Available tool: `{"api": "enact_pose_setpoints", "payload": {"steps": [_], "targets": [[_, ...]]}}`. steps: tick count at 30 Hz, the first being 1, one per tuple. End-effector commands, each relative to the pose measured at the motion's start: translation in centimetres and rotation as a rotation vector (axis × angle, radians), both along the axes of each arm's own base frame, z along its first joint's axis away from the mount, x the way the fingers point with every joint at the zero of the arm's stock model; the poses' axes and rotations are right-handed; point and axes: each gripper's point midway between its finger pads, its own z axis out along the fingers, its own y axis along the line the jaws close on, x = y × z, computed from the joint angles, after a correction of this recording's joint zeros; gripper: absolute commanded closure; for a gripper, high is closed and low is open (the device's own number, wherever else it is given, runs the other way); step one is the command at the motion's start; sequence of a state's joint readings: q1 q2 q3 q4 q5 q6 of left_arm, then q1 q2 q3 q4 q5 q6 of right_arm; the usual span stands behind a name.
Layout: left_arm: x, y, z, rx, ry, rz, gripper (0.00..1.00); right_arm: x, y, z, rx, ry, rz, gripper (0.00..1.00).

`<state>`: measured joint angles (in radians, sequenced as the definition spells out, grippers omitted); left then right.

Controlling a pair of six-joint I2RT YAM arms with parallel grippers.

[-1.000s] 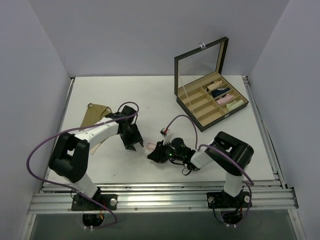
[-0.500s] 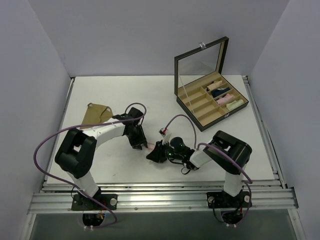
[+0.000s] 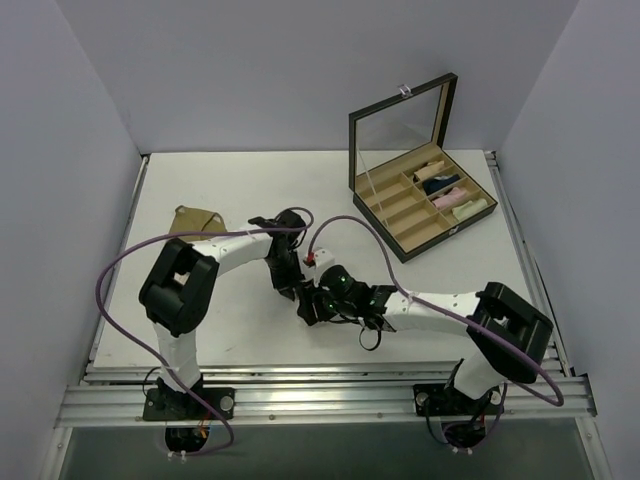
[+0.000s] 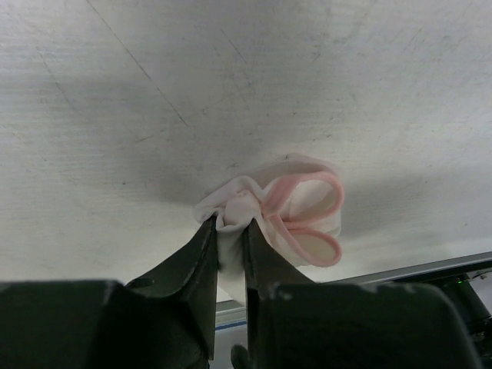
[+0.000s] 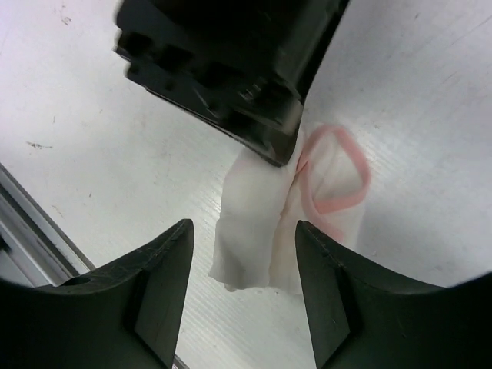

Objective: Roll the underwear

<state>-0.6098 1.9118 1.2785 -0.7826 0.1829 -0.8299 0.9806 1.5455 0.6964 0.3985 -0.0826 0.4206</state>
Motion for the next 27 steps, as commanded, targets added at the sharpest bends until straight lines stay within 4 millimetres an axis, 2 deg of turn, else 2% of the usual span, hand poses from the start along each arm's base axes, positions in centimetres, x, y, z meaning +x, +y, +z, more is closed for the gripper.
{"api": "enact_pose_setpoints", "payload": {"steps": [1,4,5,8,16,23,25,27], "targets": [[-3.3,3.0,-1.8,0.174,0.124,-0.054,0.92,1.1,-1.6,2.0,-0.182,-0.141,-0.014,0.49],[-3.1,3.1,-1.5,0.189,0.124,-0.055,0.92,0.4,-0.5,2.4,-0.236,-0.199,0.038,0.48],[-3.2,3.3,-1.4,0.2,0.129,-0.055,0.92,0.4,0.3,3.1,-0.229,-0.219,0.048,0.48],[-3.1,3.4,-1.3,0.209,0.134,-0.055,0.92,0.2,1.4,3.1,-0.255,-0.248,0.073,0.48],[-3.1,3.5,-1.0,0.236,0.133,-0.057,0.93,-1.2,2.7,0.4,-0.361,-0.282,0.117,0.48],[-3.4,3.6,-1.1,0.26,0.136,-0.051,0.93,-2.5,2.3,-2.0,-0.415,-0.278,0.1,0.5],[-3.5,3.7,-1.1,0.261,0.137,-0.041,0.93,-2.5,1.7,-2.8,-0.43,-0.267,0.058,0.67],[-3.6,4.0,-0.4,0.27,0.131,-0.014,0.92,-2.5,1.1,-3.2,-0.407,-0.238,-0.011,0.91]]}}
